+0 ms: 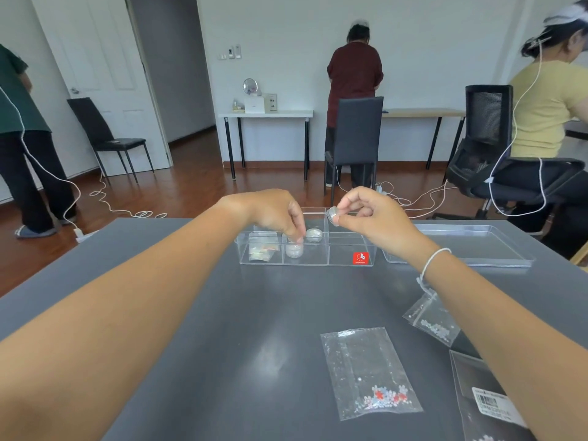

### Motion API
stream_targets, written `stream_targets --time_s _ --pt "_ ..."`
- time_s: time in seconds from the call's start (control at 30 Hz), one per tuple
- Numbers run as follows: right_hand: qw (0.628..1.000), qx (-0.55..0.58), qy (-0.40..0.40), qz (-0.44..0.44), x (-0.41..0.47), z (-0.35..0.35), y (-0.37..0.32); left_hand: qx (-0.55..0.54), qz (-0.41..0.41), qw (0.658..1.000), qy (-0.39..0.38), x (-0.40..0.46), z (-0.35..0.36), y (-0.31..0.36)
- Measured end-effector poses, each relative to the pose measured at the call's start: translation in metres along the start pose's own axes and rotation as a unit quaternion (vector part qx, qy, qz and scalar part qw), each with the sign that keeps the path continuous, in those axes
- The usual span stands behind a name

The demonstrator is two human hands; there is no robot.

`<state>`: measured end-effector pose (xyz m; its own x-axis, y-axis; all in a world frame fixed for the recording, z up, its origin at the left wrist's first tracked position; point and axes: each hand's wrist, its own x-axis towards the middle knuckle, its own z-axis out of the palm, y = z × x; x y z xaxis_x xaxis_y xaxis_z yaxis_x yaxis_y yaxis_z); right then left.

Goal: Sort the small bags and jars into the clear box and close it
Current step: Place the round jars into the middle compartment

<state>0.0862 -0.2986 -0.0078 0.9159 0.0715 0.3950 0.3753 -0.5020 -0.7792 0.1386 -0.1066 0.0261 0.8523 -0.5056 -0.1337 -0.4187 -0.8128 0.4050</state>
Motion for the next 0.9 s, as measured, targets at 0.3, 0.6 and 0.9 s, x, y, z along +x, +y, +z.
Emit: stream_targets --time_s 0.3,0.6,0.9 --pt "0.999 -0.043 -0.027 0.001 0.002 0.007 -0.004 -0.109 0.06 0.969 0.215 -0.045 0.006 -0.036" --pt "0.97 -0.194 -0.147 0.015 0.025 0.019 -0.025 -0.148 0.025 0.953 0.265 -0.064 0.034 -0.077" --pt "0.904 -0.337 -0.253 0.074 0.042 0.033 -0.039 -0.167 0.034 0.95 0.262 -0.063 0.036 -0.086"
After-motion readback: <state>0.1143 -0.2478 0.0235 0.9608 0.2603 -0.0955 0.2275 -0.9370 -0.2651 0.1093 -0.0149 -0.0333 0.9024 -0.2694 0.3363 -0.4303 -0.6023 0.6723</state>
